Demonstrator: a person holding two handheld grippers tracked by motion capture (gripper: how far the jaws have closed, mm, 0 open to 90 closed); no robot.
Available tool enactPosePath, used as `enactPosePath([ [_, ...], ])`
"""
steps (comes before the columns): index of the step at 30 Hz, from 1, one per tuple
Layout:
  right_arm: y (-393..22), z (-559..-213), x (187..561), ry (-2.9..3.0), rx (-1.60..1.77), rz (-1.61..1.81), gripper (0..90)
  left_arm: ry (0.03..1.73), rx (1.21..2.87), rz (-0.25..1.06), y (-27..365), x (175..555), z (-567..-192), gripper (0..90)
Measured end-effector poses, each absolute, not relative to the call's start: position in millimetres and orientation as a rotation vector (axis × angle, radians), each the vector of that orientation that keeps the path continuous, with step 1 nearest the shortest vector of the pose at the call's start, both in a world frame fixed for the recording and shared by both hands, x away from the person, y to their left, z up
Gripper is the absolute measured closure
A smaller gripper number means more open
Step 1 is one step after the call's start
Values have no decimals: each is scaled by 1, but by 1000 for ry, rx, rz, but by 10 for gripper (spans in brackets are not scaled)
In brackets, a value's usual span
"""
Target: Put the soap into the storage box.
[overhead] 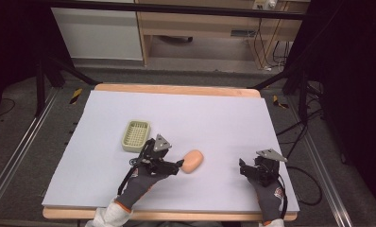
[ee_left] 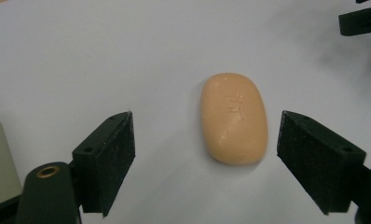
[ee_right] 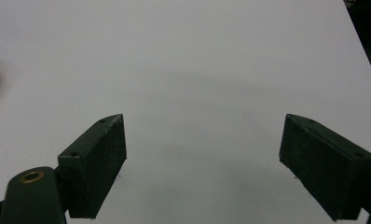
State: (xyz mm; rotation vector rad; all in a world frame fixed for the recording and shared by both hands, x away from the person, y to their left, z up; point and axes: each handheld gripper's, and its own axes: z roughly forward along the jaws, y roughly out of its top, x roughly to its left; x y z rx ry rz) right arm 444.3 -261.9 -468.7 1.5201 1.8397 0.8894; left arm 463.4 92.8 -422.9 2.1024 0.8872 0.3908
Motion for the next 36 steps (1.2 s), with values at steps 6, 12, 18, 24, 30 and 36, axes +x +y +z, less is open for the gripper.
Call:
enactPosePath([
  [6, -262, -469, 444, 1841, 1517, 891, 147, 874, 2118, 384, 85, 468, -424, 184],
  [12, -261, -469, 444, 1842, 1514, 882, 147, 855, 2142, 374, 73, 471, -427, 199],
  [18, -261, -469, 444, 1845, 1510, 878, 147, 843, 2170, 354, 63, 474, -433, 199],
  [24, -260, -469, 444, 1846, 1507, 879, 147, 842, 2187, 335, 55, 477, -437, 198],
  [30, -261, -469, 444, 1847, 1514, 878, 147, 844, 2198, 329, 50, 480, -440, 198],
  [36, -260, -469, 445, 1848, 1521, 872, 143, 854, 2231, 325, 45, 484, -446, 198],
])
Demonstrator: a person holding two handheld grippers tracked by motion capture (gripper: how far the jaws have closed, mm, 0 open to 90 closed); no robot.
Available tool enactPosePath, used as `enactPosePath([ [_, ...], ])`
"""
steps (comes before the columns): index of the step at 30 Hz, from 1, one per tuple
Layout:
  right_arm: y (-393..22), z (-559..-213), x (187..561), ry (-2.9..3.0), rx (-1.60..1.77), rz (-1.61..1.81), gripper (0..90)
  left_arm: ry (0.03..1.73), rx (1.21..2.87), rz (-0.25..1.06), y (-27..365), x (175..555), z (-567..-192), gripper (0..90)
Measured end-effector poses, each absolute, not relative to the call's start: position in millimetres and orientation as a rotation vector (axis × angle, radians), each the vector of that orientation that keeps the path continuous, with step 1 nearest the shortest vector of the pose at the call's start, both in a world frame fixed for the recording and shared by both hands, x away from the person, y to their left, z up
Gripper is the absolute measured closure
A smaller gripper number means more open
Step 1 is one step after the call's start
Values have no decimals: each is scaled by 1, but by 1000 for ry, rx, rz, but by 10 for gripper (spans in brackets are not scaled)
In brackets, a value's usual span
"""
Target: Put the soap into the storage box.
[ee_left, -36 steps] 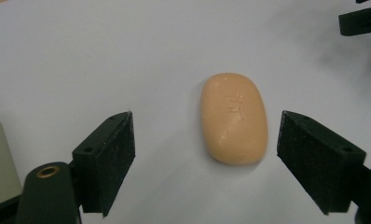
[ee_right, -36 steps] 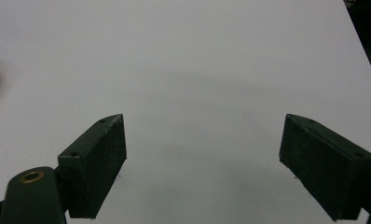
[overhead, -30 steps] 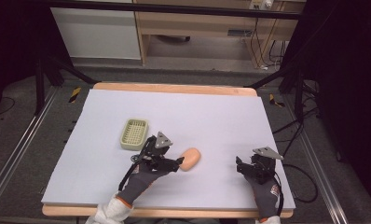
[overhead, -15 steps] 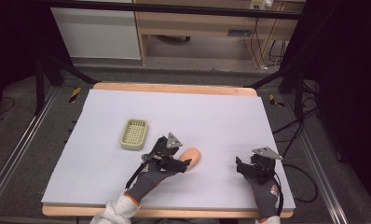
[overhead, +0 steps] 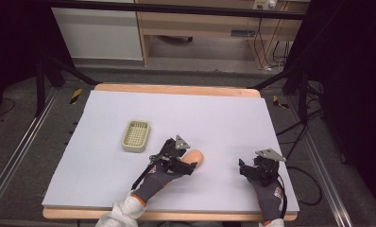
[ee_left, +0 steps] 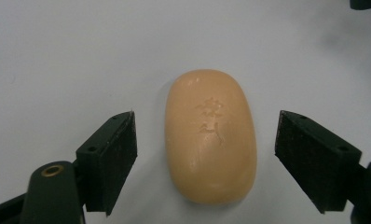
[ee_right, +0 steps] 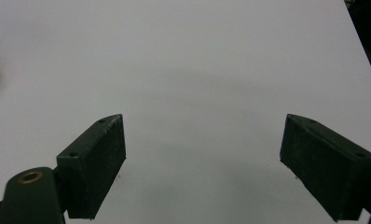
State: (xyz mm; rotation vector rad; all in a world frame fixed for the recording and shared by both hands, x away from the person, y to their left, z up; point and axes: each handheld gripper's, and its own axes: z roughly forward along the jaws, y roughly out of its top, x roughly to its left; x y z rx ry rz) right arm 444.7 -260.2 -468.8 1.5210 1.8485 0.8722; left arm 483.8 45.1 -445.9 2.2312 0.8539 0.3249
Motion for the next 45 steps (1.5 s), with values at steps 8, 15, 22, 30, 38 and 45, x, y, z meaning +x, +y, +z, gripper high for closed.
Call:
enactPosePath([
  [8, -260, -469, 445, 1852, 1514, 866, 139, 854, 2245, 314, 38, 487, -451, 199],
  [15, -260, -469, 445, 1848, 1517, 865, 136, 858, 2271, 303, 32, 491, -458, 210],
  [22, -260, -469, 446, 1854, 1515, 860, 136, 864, 2292, 294, 29, 494, -463, 234],
  [30, -259, -469, 446, 1862, 1517, 858, 137, 870, 2305, 278, 26, 497, -468, 278],
  [38, -258, -469, 446, 1865, 1521, 847, 137, 880, 2309, 272, 23, 499, -470, 300],
  [45, -258, -469, 446, 1862, 1520, 845, 137, 878, 2322, 291, 20, 499, -471, 303],
])
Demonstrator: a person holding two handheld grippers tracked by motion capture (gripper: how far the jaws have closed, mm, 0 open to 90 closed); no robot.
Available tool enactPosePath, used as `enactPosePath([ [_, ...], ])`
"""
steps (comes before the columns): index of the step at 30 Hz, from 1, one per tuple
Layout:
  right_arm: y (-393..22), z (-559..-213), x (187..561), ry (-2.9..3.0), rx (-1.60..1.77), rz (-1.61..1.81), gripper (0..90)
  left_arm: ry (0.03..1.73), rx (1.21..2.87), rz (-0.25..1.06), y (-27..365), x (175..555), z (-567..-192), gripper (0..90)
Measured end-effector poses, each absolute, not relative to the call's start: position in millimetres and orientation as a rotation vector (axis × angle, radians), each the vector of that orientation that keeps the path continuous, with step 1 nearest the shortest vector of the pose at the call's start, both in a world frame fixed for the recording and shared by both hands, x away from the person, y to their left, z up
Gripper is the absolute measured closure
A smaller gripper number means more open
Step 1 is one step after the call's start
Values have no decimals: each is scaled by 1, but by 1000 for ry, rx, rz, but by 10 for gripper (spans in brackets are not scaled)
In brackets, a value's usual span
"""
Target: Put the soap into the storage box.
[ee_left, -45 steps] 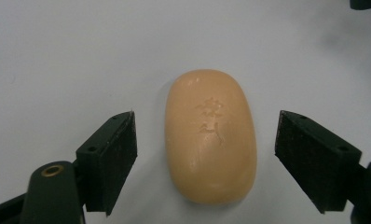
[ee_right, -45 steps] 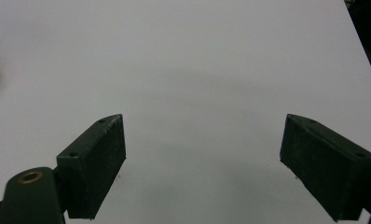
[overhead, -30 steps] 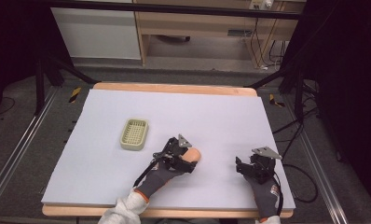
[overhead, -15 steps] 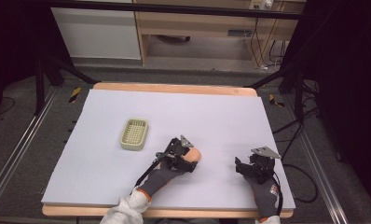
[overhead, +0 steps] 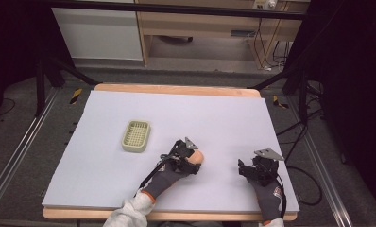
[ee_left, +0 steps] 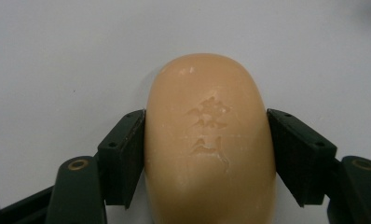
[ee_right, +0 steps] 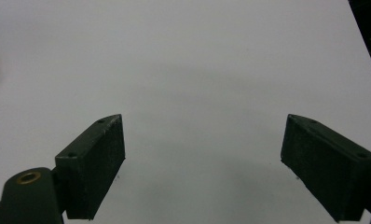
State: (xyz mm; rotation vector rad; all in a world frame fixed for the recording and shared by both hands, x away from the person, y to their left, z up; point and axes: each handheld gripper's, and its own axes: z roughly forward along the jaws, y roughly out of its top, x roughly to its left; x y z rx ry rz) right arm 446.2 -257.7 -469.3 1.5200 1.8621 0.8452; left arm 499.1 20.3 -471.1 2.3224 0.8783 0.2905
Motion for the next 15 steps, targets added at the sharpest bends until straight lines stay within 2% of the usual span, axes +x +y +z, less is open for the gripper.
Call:
enactPosePath([
  [15, -258, -469, 446, 1863, 1522, 844, 136, 880, 2339, 306, 19, 498, -470, 315],
])
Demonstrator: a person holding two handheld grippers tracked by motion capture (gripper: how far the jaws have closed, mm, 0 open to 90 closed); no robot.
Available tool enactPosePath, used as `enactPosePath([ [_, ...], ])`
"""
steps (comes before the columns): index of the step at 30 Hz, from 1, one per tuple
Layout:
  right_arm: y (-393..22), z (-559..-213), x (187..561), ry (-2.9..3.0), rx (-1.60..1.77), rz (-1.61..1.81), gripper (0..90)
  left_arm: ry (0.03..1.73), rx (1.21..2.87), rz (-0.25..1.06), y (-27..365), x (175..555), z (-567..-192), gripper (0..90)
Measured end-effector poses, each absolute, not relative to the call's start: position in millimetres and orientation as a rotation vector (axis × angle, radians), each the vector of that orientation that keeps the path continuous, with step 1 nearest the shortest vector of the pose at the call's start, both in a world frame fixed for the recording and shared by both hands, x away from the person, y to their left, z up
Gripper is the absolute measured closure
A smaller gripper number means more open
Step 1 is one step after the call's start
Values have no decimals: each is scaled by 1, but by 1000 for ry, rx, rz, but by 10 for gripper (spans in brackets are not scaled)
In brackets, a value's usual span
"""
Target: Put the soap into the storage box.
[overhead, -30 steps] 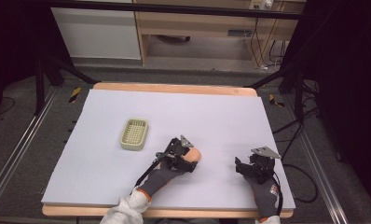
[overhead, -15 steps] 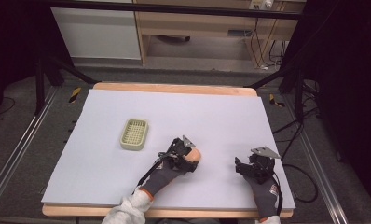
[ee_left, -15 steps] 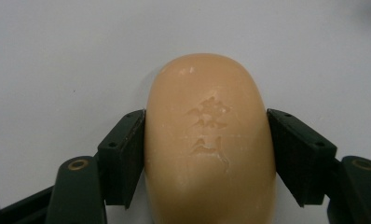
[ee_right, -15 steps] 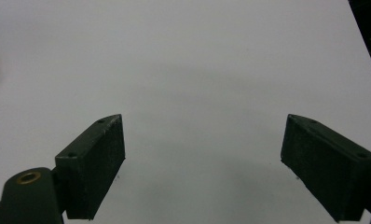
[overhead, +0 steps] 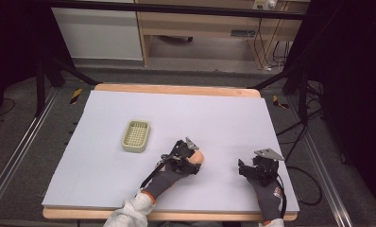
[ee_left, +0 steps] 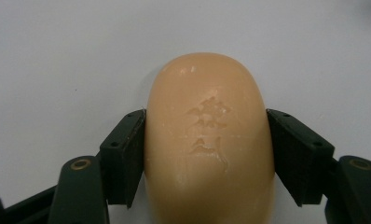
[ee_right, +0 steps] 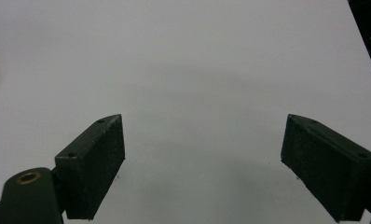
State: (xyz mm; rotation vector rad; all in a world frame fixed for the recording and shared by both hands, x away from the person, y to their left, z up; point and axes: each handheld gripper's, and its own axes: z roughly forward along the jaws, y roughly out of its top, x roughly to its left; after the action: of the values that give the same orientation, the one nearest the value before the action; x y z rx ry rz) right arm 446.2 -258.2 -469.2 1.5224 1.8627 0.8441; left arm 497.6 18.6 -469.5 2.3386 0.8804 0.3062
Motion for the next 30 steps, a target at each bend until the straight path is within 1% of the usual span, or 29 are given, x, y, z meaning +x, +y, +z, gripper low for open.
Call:
enactPosePath([
  [16, -258, -469, 446, 1860, 1525, 842, 134, 869, 2278, 326, 42, 490, -439, 315],
  [30, -259, -470, 447, 1861, 1521, 835, 131, 903, 2248, 358, 83, 485, -423, 315],
])
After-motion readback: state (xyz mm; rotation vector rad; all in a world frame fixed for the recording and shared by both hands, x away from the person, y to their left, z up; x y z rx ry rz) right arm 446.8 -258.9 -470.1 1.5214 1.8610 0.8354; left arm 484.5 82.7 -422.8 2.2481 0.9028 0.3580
